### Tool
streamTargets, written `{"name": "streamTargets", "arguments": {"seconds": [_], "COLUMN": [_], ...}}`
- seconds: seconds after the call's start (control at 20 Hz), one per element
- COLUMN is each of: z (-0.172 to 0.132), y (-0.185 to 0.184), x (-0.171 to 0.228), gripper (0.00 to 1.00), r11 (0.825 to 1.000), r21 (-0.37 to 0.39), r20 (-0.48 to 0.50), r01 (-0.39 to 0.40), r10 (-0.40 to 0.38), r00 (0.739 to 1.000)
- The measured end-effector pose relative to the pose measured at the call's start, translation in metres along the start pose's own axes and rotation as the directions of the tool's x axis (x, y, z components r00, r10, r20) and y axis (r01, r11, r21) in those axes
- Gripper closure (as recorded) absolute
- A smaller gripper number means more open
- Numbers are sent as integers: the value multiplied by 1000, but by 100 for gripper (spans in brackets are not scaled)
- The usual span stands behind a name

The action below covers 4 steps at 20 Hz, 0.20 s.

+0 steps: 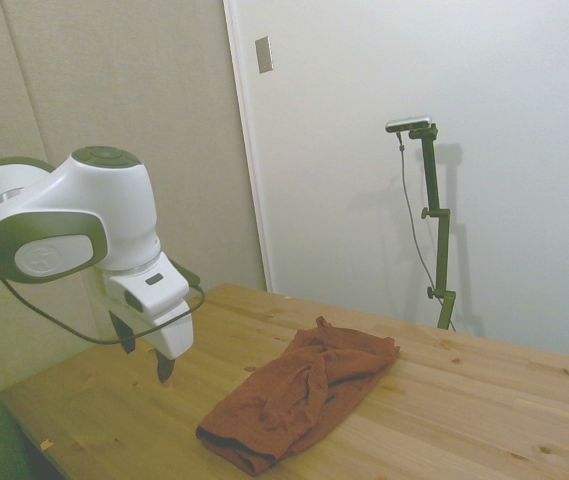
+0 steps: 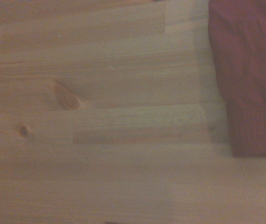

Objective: Fold the shorts

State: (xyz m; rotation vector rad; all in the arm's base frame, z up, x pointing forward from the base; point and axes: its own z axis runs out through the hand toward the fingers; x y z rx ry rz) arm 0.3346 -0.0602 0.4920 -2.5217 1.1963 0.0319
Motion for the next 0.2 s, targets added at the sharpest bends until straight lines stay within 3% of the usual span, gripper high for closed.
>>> {"name": "streamTargets", "arguments": {"seconds": [0.2], "z": [19], "y": [2], "x": [-10], "gripper": [0], "r11": [994], "r21": [-59], "r20": [42], "r01": [-92], "r10": [95], "r00": [995]}}
